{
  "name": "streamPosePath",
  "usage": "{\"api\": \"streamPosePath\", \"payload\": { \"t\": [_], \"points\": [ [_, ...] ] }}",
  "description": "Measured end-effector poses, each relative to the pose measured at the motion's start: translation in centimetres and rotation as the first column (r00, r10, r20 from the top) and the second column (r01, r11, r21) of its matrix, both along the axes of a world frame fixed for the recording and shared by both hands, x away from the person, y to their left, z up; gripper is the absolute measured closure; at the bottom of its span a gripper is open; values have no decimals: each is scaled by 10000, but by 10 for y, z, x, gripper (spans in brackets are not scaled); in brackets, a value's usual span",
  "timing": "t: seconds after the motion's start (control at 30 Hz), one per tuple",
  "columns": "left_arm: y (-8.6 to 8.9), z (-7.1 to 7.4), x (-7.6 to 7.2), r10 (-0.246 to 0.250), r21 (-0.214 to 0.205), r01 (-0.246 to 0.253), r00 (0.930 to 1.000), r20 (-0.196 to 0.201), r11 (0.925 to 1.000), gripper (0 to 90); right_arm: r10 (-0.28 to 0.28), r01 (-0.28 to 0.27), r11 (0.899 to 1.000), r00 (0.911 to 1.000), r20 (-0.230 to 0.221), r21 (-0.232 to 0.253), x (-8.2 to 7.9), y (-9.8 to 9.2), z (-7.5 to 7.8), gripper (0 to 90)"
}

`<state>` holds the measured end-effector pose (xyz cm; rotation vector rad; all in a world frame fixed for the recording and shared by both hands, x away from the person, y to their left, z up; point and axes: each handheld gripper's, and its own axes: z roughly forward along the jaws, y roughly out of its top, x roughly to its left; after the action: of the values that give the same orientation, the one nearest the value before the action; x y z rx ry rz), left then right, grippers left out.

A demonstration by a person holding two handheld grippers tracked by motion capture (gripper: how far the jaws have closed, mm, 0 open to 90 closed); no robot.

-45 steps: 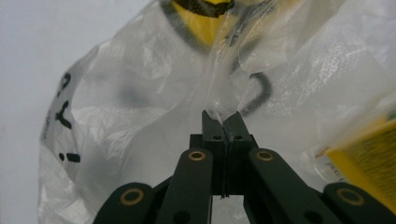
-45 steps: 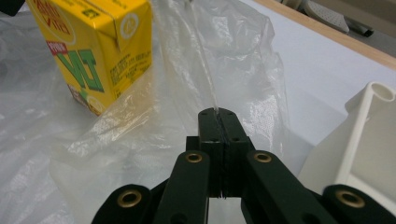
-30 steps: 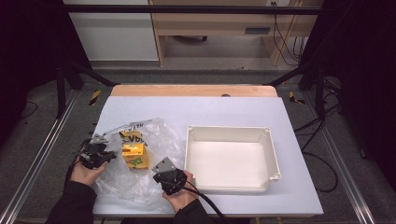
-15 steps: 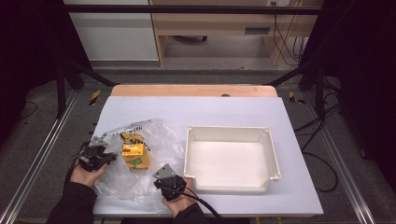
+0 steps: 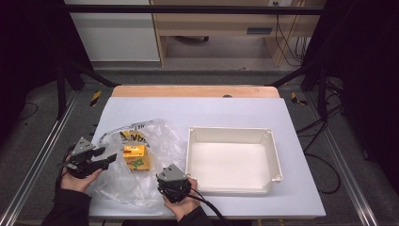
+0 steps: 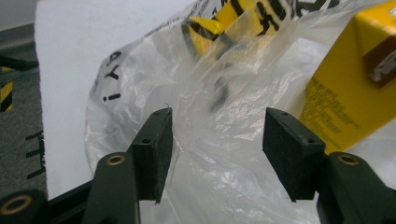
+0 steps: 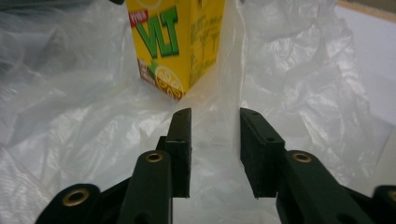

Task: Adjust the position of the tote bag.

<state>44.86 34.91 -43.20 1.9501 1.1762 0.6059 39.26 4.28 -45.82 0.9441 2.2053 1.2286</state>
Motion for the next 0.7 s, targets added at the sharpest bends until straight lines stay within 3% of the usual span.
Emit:
{"api": "streamPosePath", "payload": {
  "t": [0.1,0.23,0.47,0.7],
  "points": [
    [2,5,-3,12,-134,-10,9999,149,9999,403,110,-120,9995,9994,339,303,-1,-4,11,595],
    [6,18,-11,64,-437,-36,9980,636,9990,385,189,-229,9976,9979,619,648,2,-11,24,547],
    [7,34,-21,-4,-930,118,9926,1215,9956,360,280,-345,9928,9980,574,1143,18,-25,48,472],
    [4,41,-25,-249,-1141,412,9898,1403,9926,320,-56,-2,9898,9992,404,1421,34,-49,66,372]
  ]
}}
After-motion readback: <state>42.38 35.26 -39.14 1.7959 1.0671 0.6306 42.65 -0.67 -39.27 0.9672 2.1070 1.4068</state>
